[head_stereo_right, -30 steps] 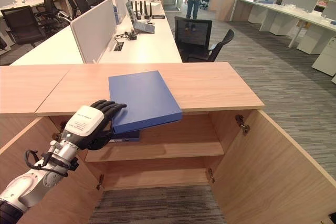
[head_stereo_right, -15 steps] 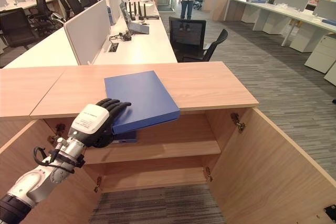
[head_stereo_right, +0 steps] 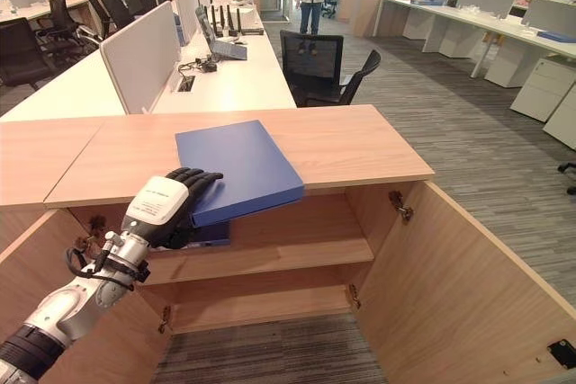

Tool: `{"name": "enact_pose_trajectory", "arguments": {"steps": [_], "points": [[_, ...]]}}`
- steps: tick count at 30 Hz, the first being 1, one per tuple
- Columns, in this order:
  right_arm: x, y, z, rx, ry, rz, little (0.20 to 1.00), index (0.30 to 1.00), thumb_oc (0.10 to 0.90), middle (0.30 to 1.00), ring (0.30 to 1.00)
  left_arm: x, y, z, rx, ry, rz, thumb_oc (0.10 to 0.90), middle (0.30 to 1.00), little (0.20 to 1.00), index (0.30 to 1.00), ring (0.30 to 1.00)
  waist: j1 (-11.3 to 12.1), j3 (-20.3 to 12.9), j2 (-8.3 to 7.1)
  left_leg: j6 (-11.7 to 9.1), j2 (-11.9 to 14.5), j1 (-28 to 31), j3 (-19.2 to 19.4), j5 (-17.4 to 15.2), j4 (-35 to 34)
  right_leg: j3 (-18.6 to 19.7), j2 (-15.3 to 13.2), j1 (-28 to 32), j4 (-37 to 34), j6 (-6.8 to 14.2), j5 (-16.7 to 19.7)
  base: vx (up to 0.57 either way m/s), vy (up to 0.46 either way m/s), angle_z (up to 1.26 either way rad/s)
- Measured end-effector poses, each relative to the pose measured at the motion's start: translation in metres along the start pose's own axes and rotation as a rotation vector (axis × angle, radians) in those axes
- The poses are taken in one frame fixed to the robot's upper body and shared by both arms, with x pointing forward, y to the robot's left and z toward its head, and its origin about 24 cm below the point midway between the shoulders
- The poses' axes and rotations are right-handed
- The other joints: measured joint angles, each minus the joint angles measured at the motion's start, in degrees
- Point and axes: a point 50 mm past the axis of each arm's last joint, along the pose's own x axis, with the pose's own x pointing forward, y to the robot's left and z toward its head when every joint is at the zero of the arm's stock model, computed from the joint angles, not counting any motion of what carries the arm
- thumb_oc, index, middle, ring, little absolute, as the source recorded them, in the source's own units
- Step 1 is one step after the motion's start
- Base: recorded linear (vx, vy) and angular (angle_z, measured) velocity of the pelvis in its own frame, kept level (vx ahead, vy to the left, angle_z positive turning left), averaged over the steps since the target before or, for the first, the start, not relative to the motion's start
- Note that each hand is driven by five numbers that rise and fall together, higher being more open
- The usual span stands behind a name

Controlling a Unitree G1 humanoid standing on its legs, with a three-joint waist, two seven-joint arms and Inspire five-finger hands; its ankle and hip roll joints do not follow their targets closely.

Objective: Put the empty folder in the office cabinet

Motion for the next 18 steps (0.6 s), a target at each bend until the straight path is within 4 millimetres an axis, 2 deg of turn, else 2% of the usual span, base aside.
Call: {"name": "enact_pose_trajectory", "arguments": {"steps": [7,9,10,13,17,18], "points": [[0.000,-0.001,-0.002,0.000,0.005,-0.003,0.900,0.900,0.800,0.900,0.900,0.008,-0.004,-0.001,0.024,-0.006,-0.022,0.800,0.900,0.900,0.900,0.900,-0.9,-0.8,-0.01,0.1,0.0,0.0,0.1,0.0,0.0,0.2,0.0,0.0,0.0,0.0,0.0,0.00,0.000,0.00],[0.000,-0.002,-0.003,-0.001,0.009,-0.006,0.900,0.900,0.800,0.900,0.900,0.012,-0.005,-0.001,0.028,-0.008,-0.026,0.675,0.712,0.712,0.712,0.712,-0.8,-1.1,0.00,0.1,0.0,0.0,0.1,0.0,0.0,0.2,0.0,-0.1,0.0,0.0,0.0,0.00,0.000,0.00],[0.000,-0.002,-0.003,-0.001,0.010,-0.007,0.900,0.900,0.800,0.900,0.900,0.013,-0.005,-0.001,0.027,-0.009,-0.022,0.646,0.669,0.669,0.669,0.669,-0.9,-1.2,0.01,0.1,0.0,0.0,0.2,0.0,0.0,0.2,0.0,-0.1,0.0,0.0,0.0,0.00,0.000,0.00],[-0.001,-0.003,-0.006,0.001,0.016,-0.011,0.900,0.900,0.800,0.900,0.900,0.018,-0.004,0.003,0.037,-0.011,0.005,0.400,0.300,0.300,0.300,0.300,-0.9,-1.4,0.01,0.1,0.0,0.1,0.2,0.0,0.0,0.2,0.0,-0.1,0.0,0.0,0.0,0.00,0.000,0.00],[-0.001,-0.005,-0.008,0.005,0.021,-0.018,0.900,0.900,0.800,0.900,0.900,0.025,0.002,0.006,0.044,-0.031,0.059,0.400,0.300,0.300,0.300,0.300,-1.0,-1.6,0.09,0.1,0.0,0.1,0.2,0.0,0.0,0.3,0.0,-0.1,0.0,0.0,0.0,0.00,0.000,0.00],[-0.002,-0.006,-0.009,0.006,0.024,-0.022,0.900,0.900,0.800,0.900,0.900,0.031,0.009,0.009,0.049,-0.049,0.098,0.400,0.300,0.300,0.300,0.300,-0.9,-1.7,0.04,0.0,0.0,0.1,0.2,0.0,0.0,0.3,0.0,-0.1,0.0,0.0,0.0,0.00,0.000,0.00]]}}
